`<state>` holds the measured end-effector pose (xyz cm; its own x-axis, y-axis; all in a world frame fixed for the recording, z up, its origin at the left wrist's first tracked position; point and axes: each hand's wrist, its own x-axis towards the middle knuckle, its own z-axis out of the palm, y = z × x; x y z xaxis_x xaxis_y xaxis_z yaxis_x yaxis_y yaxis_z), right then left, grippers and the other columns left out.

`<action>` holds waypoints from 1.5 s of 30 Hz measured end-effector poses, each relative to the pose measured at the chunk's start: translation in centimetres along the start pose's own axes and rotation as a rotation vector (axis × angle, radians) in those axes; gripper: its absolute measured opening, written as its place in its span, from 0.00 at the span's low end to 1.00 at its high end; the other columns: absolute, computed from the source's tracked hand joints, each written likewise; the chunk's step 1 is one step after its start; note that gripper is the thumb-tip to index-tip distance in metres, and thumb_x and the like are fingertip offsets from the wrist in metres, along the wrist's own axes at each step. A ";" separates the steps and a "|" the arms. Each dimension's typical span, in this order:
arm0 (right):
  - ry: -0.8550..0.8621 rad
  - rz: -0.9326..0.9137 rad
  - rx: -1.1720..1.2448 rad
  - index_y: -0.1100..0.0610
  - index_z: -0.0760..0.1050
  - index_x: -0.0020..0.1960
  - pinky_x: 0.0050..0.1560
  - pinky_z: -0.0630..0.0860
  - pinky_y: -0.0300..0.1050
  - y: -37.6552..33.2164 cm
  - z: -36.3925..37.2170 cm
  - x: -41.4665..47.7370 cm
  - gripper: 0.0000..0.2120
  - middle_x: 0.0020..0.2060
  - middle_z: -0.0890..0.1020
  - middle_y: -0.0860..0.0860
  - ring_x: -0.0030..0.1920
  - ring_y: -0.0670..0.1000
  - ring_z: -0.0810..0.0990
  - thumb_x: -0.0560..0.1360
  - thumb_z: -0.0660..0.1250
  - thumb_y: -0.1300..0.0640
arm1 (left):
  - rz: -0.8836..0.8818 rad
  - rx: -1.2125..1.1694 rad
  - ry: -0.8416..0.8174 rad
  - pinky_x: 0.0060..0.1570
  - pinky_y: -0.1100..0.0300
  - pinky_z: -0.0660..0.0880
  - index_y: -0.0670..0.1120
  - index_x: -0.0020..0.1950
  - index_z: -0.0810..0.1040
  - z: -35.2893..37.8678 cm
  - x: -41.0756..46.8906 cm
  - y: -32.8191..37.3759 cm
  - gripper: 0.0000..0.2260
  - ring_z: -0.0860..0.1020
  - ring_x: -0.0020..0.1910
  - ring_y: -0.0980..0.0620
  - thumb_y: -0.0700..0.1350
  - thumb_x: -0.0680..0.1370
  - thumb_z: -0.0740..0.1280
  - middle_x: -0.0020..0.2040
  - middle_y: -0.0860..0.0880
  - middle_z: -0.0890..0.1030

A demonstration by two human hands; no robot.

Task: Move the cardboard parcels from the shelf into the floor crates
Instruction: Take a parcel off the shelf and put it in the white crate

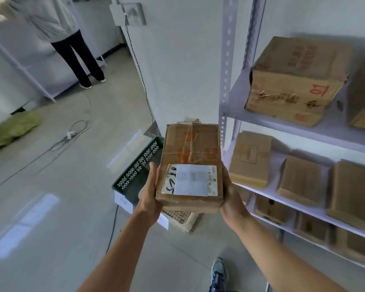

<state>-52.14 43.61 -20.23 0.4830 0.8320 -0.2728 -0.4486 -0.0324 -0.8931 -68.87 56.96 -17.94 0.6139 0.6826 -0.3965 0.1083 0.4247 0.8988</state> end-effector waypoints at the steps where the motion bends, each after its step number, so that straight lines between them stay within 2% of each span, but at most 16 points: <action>1: -0.004 0.019 -0.015 0.42 0.76 0.74 0.59 0.81 0.40 0.7 0.5 1.5 0.28 0.70 0.82 0.49 0.70 0.50 0.81 0.86 0.48 0.32 | -0.018 0.000 0.013 0.63 0.42 0.82 0.52 0.77 0.78 -1.0 1.1 0.0 0.38 0.82 0.70 0.38 0.75 0.79 0.54 0.70 0.41 0.83; 4: -0.005 0.124 -0.028 0.38 0.78 0.71 0.66 0.80 0.48 2.3 2.3 5.4 0.28 0.69 0.83 0.46 0.70 0.50 0.80 0.84 0.49 0.29 | -0.076 0.009 0.001 0.68 0.39 0.77 0.53 0.78 0.76 -3.8 4.0 0.0 0.41 0.81 0.70 0.38 0.78 0.77 0.55 0.71 0.41 0.83; 6: 0.019 0.188 -0.048 0.34 0.76 0.72 0.77 0.69 0.58 3.4 3.1 7.6 0.28 0.69 0.82 0.42 0.72 0.49 0.78 0.81 0.50 0.25 | -0.097 0.028 -0.003 0.69 0.39 0.76 0.54 0.79 0.76 -5.6 6.2 0.1 0.41 0.81 0.72 0.40 0.80 0.76 0.57 0.72 0.43 0.82; 8: 0.047 0.232 -0.071 0.33 0.72 0.75 0.80 0.64 0.62 4.4 4.0 9.9 0.28 0.70 0.81 0.41 0.74 0.48 0.76 0.81 0.50 0.25 | -0.114 0.043 0.005 0.72 0.38 0.74 0.54 0.79 0.75 -7.4 9.0 0.4 0.39 0.80 0.73 0.41 0.78 0.78 0.57 0.73 0.43 0.81; 10: 0.073 0.266 -0.096 0.33 0.73 0.74 0.78 0.65 0.60 5.6 4.8 12.1 0.27 0.68 0.82 0.39 0.71 0.44 0.78 0.83 0.49 0.27 | -0.161 0.035 0.001 0.72 0.39 0.76 0.54 0.77 0.79 -9.3 11.8 0.2 0.35 0.81 0.72 0.41 0.75 0.81 0.56 0.72 0.43 0.83; 13: 0.150 0.314 -0.102 0.28 0.77 0.67 0.74 0.69 0.52 7.6 5.9 15.7 0.22 0.64 0.84 0.35 0.65 0.37 0.80 0.82 0.50 0.27 | -0.239 0.032 -0.078 0.60 0.52 0.84 0.53 0.73 0.82 -12.3 16.5 -0.4 0.33 0.83 0.68 0.42 0.73 0.84 0.54 0.69 0.43 0.85; 16: 0.254 0.380 -0.080 0.25 0.78 0.63 0.71 0.70 0.53 10.0 7.0 19.5 0.23 0.63 0.84 0.37 0.68 0.43 0.79 0.76 0.52 0.24 | -0.295 0.048 -0.141 0.59 0.51 0.84 0.50 0.76 0.79 -15.5 22.6 -1.3 0.36 0.83 0.68 0.40 0.73 0.84 0.51 0.69 0.41 0.84; 19: 0.392 0.380 -0.023 0.36 0.74 0.72 0.63 0.74 0.55 13.5 8.0 23.9 0.36 0.64 0.85 0.44 0.67 0.50 0.81 0.69 0.57 0.23 | -0.356 0.099 -0.210 0.69 0.42 0.78 0.53 0.80 0.75 -17.8 29.6 -3.1 0.36 0.81 0.72 0.40 0.73 0.84 0.47 0.72 0.43 0.82; 22: 0.515 0.393 0.055 0.46 0.71 0.74 0.72 0.72 0.62 17.4 8.1 28.4 0.37 0.66 0.84 0.49 0.68 0.53 0.80 0.73 0.58 0.27 | -0.421 0.115 -0.268 0.72 0.40 0.76 0.54 0.82 0.71 -19.4 35.5 -5.5 0.37 0.80 0.72 0.41 0.74 0.82 0.47 0.73 0.44 0.82; 24: 0.591 0.421 0.120 0.45 0.71 0.74 0.74 0.70 0.66 20.2 7.7 30.9 0.31 0.67 0.83 0.49 0.70 0.54 0.79 0.78 0.57 0.30 | -0.454 0.120 -0.309 0.69 0.42 0.79 0.55 0.82 0.71 -20.1 39.0 -7.1 0.36 0.82 0.71 0.42 0.74 0.82 0.49 0.72 0.45 0.83; 27: 0.686 0.467 0.208 0.45 0.73 0.74 0.74 0.71 0.68 24.1 6.1 33.8 0.28 0.67 0.83 0.51 0.70 0.57 0.79 0.82 0.55 0.32 | -0.495 0.197 -0.312 0.55 0.50 0.84 0.52 0.78 0.75 -20.7 43.5 -10.4 0.35 0.86 0.63 0.46 0.73 0.83 0.50 0.67 0.45 0.86; 29: 0.734 0.489 0.248 0.46 0.76 0.73 0.72 0.72 0.69 26.5 4.3 35.8 0.28 0.64 0.85 0.51 0.68 0.58 0.81 0.84 0.52 0.32 | -0.552 0.243 -0.337 0.52 0.54 0.82 0.54 0.78 0.76 -20.4 46.5 -13.0 0.35 0.88 0.58 0.52 0.73 0.83 0.48 0.64 0.48 0.87; 32: 0.759 0.510 0.300 0.45 0.80 0.70 0.69 0.73 0.68 30.1 1.4 38.8 0.28 0.60 0.87 0.50 0.63 0.58 0.83 0.84 0.51 0.31 | -0.607 0.309 -0.387 0.68 0.46 0.74 0.55 0.78 0.76 -19.6 50.6 -17.0 0.37 0.85 0.63 0.51 0.76 0.82 0.48 0.65 0.50 0.87; 35: 0.796 0.499 0.322 0.45 0.77 0.72 0.73 0.69 0.71 34.3 -1.9 41.8 0.28 0.65 0.84 0.52 0.65 0.59 0.82 0.85 0.51 0.32 | -0.639 0.342 -0.420 0.80 0.36 0.61 0.56 0.78 0.76 -18.7 54.3 -21.4 0.38 0.77 0.75 0.44 0.78 0.79 0.51 0.70 0.49 0.84; 42: 0.921 0.505 0.192 0.36 0.84 0.50 0.67 0.76 0.60 42.8 -9.9 48.2 0.25 0.45 0.89 0.39 0.54 0.46 0.85 0.85 0.49 0.32 | -0.655 0.370 -0.345 0.76 0.43 0.66 0.53 0.74 0.80 -16.6 61.9 -32.4 0.33 0.81 0.69 0.46 0.71 0.85 0.50 0.65 0.49 0.87; 45: 0.908 0.496 0.194 0.32 0.85 0.49 0.62 0.76 0.57 45.8 -11.6 50.1 0.28 0.46 0.89 0.38 0.56 0.46 0.84 0.81 0.47 0.26 | -0.653 0.338 -0.265 0.79 0.39 0.66 0.51 0.73 0.81 -16.0 64.0 -35.8 0.31 0.81 0.70 0.42 0.67 0.87 0.49 0.65 0.46 0.87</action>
<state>-39.82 77.37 -78.95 0.5586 0.0193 -0.8292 -0.8241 -0.1000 -0.5575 -45.98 95.02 -78.49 0.5057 0.1736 -0.8451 0.7180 0.4584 0.5238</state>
